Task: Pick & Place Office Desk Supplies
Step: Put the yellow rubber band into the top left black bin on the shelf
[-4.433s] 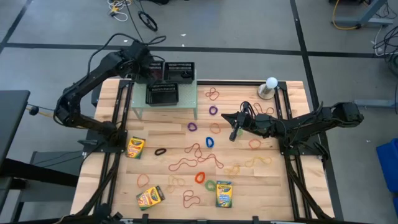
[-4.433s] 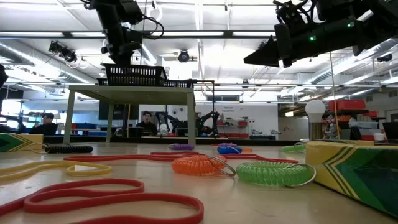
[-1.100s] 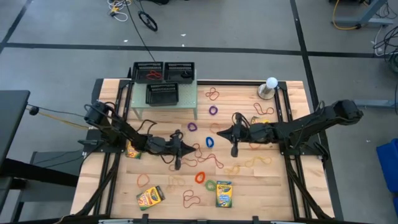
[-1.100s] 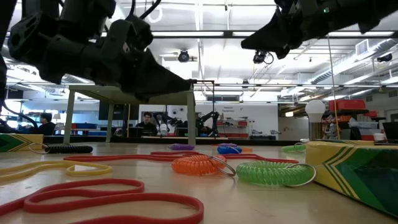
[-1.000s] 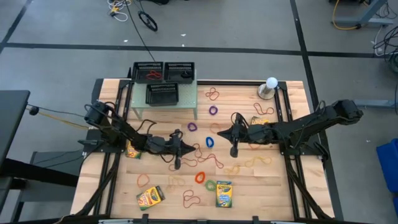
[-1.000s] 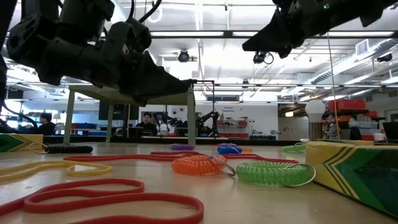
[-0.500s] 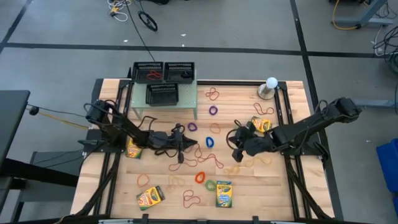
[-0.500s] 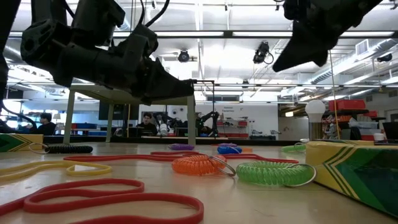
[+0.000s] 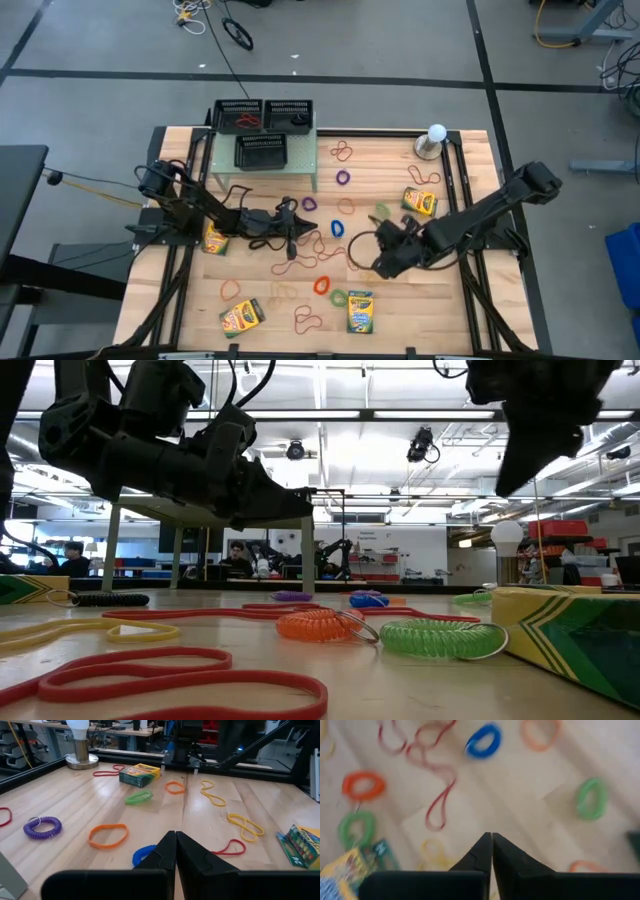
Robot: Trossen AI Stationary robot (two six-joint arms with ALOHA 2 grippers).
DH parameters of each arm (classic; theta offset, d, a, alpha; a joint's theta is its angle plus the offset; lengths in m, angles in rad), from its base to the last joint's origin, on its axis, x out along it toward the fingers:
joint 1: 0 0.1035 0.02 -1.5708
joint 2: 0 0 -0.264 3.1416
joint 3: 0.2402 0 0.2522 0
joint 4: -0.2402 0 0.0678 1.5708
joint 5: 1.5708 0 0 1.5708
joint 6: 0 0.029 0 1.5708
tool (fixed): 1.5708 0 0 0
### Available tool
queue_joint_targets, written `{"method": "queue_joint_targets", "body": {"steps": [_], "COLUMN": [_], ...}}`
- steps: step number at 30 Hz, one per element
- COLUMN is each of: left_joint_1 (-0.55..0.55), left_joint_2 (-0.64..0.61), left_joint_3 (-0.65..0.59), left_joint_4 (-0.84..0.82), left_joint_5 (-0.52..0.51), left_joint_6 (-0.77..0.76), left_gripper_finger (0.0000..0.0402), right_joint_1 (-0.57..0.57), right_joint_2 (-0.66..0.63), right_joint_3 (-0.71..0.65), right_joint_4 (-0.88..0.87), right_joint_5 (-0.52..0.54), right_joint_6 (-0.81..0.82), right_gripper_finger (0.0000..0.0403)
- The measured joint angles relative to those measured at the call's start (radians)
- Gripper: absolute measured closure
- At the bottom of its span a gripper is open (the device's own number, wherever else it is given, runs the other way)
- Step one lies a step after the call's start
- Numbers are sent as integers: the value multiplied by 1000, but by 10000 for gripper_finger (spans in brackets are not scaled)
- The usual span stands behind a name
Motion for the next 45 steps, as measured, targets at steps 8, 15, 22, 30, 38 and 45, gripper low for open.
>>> {"method": "queue_joint_targets", "body": {"steps": [8, 15, 22, 30, 38, 45], "left_joint_1": [0, 0, 1, 6, 4, -2], "left_joint_2": [0, 0, 0, -1, -1, -1], "left_joint_3": [0, 0, 0, 26, 87, 93], "left_joint_4": [0, 0, 0, -47, -148, -134], "left_joint_5": [8, 8, -3, 22, 50, 130], "left_joint_6": [0, -2, -30, -169, -113, -111], "left_gripper_finger": [388, 388, 388, 388, 396, 396], "right_joint_1": [35, 41, 30, 26, 23, 14], "right_joint_2": [126, 231, 315, 324, 346, 376], "right_joint_3": [30, 30, 29, 29, 29, 34], "right_joint_4": [-5, 59, 106, 110, 139, 143], "right_joint_5": [-246, -316, -370, -277, -303, -335], "right_joint_6": [-127, -424, -685, -744, -829, -850], "right_gripper_finger": [290, 249, 245, 204, 141, 193]}}
